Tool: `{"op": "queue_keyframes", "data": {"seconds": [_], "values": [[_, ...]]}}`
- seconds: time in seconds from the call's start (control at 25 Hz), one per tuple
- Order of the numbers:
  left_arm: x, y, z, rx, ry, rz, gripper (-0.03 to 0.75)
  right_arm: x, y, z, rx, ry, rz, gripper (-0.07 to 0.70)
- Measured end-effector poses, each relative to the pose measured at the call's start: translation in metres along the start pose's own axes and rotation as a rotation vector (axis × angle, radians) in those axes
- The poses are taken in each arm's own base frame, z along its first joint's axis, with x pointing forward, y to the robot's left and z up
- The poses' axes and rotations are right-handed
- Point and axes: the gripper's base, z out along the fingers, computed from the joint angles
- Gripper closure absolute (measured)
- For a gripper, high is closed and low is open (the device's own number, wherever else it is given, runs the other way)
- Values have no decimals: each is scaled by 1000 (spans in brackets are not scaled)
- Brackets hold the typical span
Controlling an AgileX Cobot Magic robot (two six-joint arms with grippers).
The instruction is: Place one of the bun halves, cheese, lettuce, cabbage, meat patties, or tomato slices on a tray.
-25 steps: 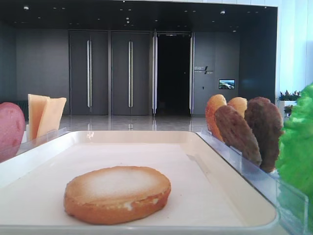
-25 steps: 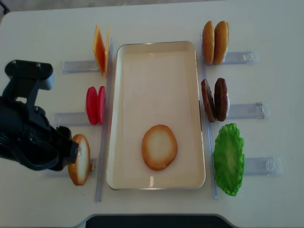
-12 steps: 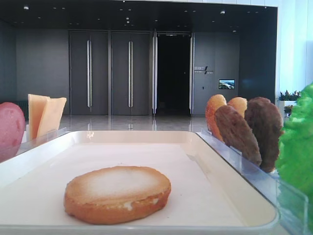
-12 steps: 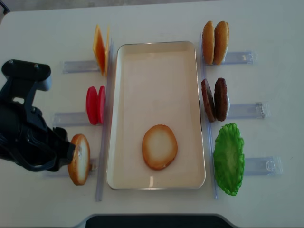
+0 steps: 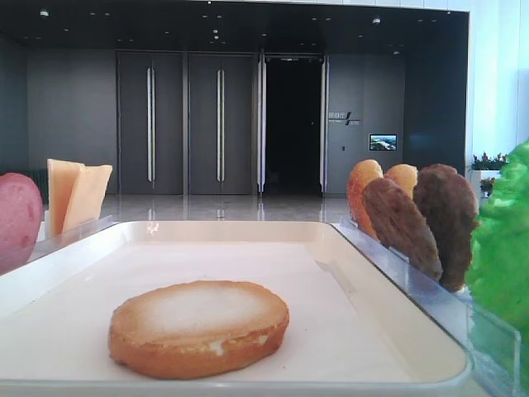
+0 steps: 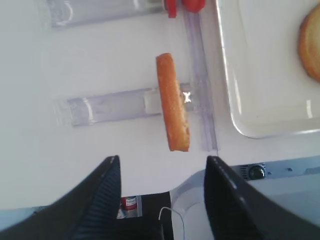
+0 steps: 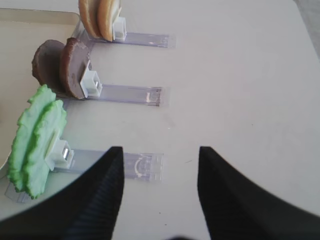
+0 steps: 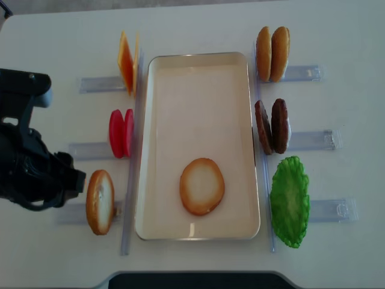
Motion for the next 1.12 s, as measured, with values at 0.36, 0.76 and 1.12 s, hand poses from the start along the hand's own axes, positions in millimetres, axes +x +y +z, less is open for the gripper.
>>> {"op": "queue_keyframes", "data": {"seconds": [0.36, 0.76, 1.12], "values": [[-7, 61, 6, -69, 45, -231, 394, 0, 0, 0, 0, 0, 0, 274], [-3, 88, 7, -50, 64, -319, 403, 0, 0, 0, 0, 0, 0, 274], [3, 86, -3, -42, 19, -274, 419, 0, 0, 0, 0, 0, 0, 274]]}}
